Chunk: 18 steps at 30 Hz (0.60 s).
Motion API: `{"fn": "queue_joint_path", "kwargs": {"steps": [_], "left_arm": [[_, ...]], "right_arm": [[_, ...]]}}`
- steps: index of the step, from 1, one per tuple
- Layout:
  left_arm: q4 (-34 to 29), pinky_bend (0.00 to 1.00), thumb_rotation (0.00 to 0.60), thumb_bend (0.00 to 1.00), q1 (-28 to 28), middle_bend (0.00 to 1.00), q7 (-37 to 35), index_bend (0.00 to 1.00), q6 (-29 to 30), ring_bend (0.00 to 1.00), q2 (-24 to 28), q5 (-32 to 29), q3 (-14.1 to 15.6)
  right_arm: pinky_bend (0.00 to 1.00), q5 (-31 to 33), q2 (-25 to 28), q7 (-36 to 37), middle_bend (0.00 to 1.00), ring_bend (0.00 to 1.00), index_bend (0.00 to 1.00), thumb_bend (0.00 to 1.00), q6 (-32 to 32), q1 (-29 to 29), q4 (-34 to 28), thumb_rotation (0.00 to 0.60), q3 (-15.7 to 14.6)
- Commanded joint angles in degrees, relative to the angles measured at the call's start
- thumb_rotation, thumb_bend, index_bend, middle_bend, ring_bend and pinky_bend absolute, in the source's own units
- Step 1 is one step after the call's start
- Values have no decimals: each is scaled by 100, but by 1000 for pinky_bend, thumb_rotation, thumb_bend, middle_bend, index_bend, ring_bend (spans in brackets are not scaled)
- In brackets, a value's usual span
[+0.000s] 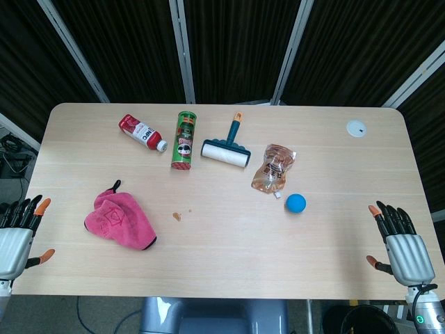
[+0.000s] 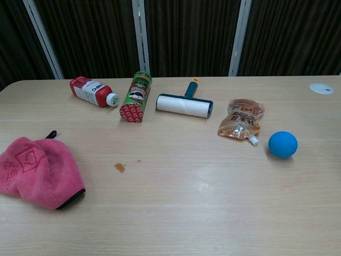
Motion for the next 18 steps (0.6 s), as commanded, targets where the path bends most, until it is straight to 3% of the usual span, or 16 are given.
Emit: {"fn": "queue_joint_path", "kwargs": {"steps": [1,18], "left_arm": [[-7,0,600,0,-4,0,3,0,-4,0,3,4,1],[-127,0,600,0,-71,0,175,0,-266,0,73,-105,74]], "right_arm": [[57,3,3,2,0,0,0,12,1,-3,-3,600,-1],[57,41,26,19,0,0,0,13,10,-24,-17,600,8]]}}
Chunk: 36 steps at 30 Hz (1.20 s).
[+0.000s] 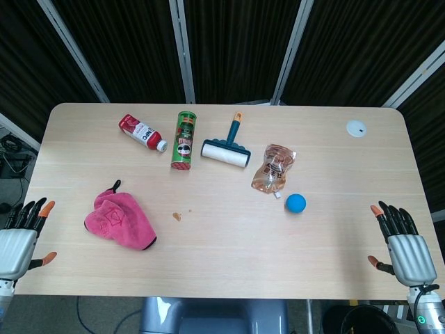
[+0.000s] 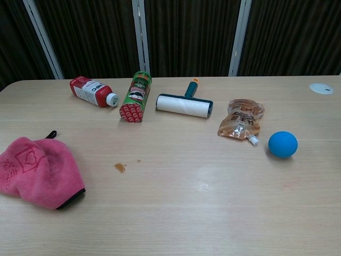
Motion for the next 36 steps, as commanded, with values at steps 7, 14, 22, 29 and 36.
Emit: {"fn": "queue_joint_path", "kwargs": {"steps": [7,14,22,29,36], "left_arm": [[-71,0,600,0,-35,0,126,0,-98,0,46,8,56],[-95,0,600,0,-200,0,408,0,-394,0,101,-77,53],[73,0,600,0,-806,0,1098,0,-1213,0,-193,-566,-253],[411,0,600,0,-1295,0,1860,0,-1856,0,-759,-1319,-447],[797,0,600,0,-1682,0,2408,0,-2275,0,-1247,-2029,-548]], "right_arm": [[57,-4,26,41,0,0,0,12,16,-16,1,600,-4],[57,-6,41,88,0,0,0,13,29,-19,-11,600,5],[57,19,41,172,0,0,0,12,5,-1,-21,600,30],[57,48,53,293,0,0,0,13,9,-1,-12,600,52],[57,80,64,362,0,0,0,14,-7,-1,-32,600,63]]}}
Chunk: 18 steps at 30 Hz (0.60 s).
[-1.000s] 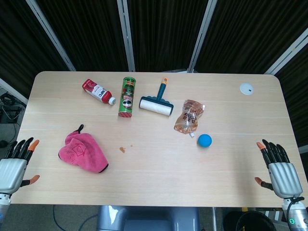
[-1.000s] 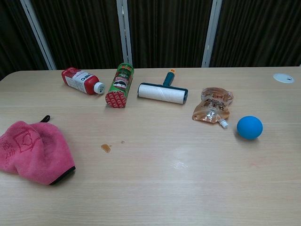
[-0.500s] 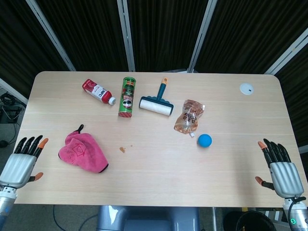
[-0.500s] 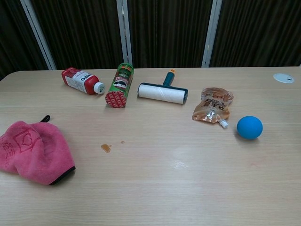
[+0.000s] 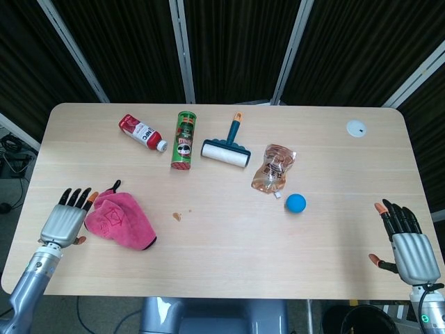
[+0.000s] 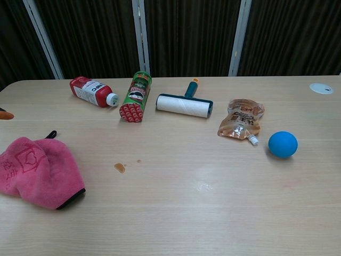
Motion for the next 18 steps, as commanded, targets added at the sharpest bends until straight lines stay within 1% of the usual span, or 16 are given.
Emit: {"fn": "queue_joint_path", "kwargs": {"steps": [1,5,9,18], "left_arm": [[251,0,600,0,-231,0,220,0,-243,0,-294,-337,-58],[442,0,600,0,-398,0,431,0,-394,0,-596,-650,-35],[728,0,600,0,-546,0,613,0,-443,0,-921,-798,8],[1136,0,600,0,-885,0,838,0,-513,0,-1519,-1237,-115]], "right_arm": [[57,6,5,14,0,0,0,13,1,-2,-9,600,3],[57,17,2,29,0,0,0,13,-5,-1,-13,600,7],[57,32,8,44,0,0,0,12,-10,-6,-25,600,8],[57,48,15,96,0,0,0,13,-31,-3,-32,600,10]]}}
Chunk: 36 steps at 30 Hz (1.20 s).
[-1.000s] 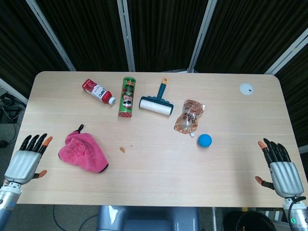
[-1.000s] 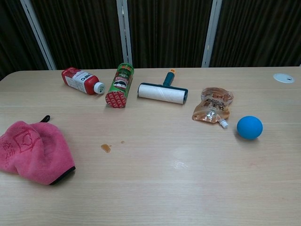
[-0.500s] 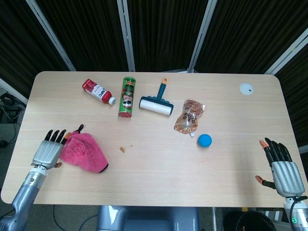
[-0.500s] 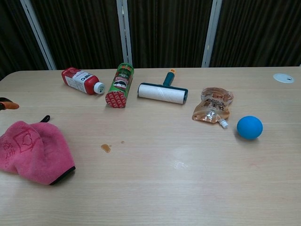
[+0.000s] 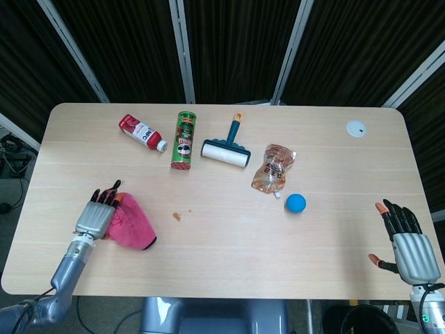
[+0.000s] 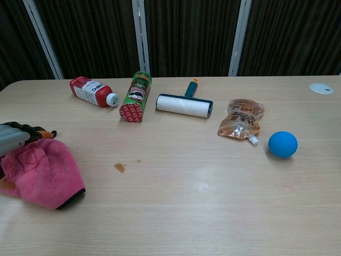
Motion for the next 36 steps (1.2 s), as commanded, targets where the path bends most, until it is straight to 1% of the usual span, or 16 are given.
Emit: {"fn": "queue_joint_path", "kwargs": {"steps": [1,7,8,10,11,12,13,14,15,18,21,27,31,36], "left_arm": [[92,0,600,0,-134,0,117,0,-8,0,-173,-164,-59],[196,0,600,0,-336,0,362,3,25,0,-397,-499,-103],[203,3,600,0,-354,0,384,13,33,0,-417,-533,-104],[208,47,600,4,-402,2,443,73,55,4,-478,-631,-100],[208,105,600,23,-414,38,462,147,68,36,-494,-657,-93],[202,179,600,57,-430,113,486,246,92,97,-514,-674,-77],[204,229,600,89,-436,183,489,320,143,153,-536,-659,-65],[209,300,600,146,-436,307,480,431,181,248,-552,-641,-57],[213,357,600,203,-433,407,443,530,229,329,-569,-599,-47],[236,456,600,313,-408,565,234,695,428,463,-616,-362,-50],[259,492,600,360,-399,630,30,742,553,518,-628,-143,-54],[176,499,600,373,-530,649,-200,760,683,535,-577,291,-120],[-84,499,600,373,-686,652,-291,763,752,536,-588,434,-315],[-475,499,600,373,-1006,647,-100,761,814,535,-715,521,-607]], "right_arm": [[57,-2,3,12,0,0,0,13,1,-1,-3,600,-1],[57,-14,12,29,0,0,0,13,7,-5,-16,600,-4],[57,-17,13,29,0,0,0,12,10,-5,-19,600,-4],[57,-18,13,31,0,0,0,12,12,-6,-25,600,-4],[57,-17,13,30,0,0,0,12,12,-6,-25,600,-4],[57,-16,12,29,0,0,0,12,12,-7,-24,600,-3],[57,-13,13,36,0,0,0,13,14,-8,-24,600,-2],[57,-11,13,36,0,0,0,13,16,-10,-25,600,-1],[57,-9,16,36,0,0,0,12,17,-11,-28,600,0],[57,-6,18,33,0,0,0,12,11,-10,-37,600,-1],[57,-20,16,16,0,0,0,13,15,-9,-43,600,-4],[57,-23,3,-13,0,0,0,12,15,-7,-49,600,-3],[57,-19,-4,-13,0,0,0,11,4,2,-48,600,3],[57,-15,-8,8,0,0,0,13,-5,9,-44,600,8]]}}
